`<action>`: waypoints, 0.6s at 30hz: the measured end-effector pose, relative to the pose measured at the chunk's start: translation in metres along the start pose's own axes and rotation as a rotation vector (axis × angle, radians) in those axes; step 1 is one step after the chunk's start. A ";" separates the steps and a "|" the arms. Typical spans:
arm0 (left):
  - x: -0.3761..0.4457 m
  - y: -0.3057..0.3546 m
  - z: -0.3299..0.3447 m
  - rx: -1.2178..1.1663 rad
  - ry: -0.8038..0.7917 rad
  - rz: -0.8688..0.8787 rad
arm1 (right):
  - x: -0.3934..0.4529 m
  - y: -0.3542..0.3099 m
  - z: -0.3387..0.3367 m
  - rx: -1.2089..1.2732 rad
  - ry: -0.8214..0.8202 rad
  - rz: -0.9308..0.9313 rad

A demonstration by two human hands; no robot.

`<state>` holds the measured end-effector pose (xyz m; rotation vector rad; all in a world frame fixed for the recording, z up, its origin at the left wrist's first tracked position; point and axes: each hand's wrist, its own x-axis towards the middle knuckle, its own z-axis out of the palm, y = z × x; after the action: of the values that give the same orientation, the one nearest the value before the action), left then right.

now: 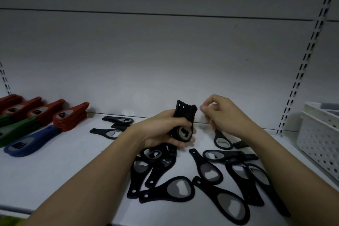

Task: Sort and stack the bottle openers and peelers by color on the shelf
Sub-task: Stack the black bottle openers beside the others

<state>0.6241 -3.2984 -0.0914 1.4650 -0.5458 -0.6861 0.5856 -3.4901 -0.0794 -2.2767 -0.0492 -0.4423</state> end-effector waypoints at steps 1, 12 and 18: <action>0.002 0.000 -0.001 -0.018 0.041 0.017 | 0.001 0.004 -0.005 -0.146 0.025 0.056; 0.009 -0.001 -0.012 -0.053 0.183 0.129 | 0.001 0.021 0.001 -0.574 -0.163 0.370; 0.007 0.002 -0.007 -0.012 0.205 0.172 | 0.000 0.009 -0.005 -0.148 -0.119 0.310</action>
<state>0.6339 -3.2981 -0.0902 1.4381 -0.5009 -0.3982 0.5855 -3.5000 -0.0833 -2.4004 0.2822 -0.1515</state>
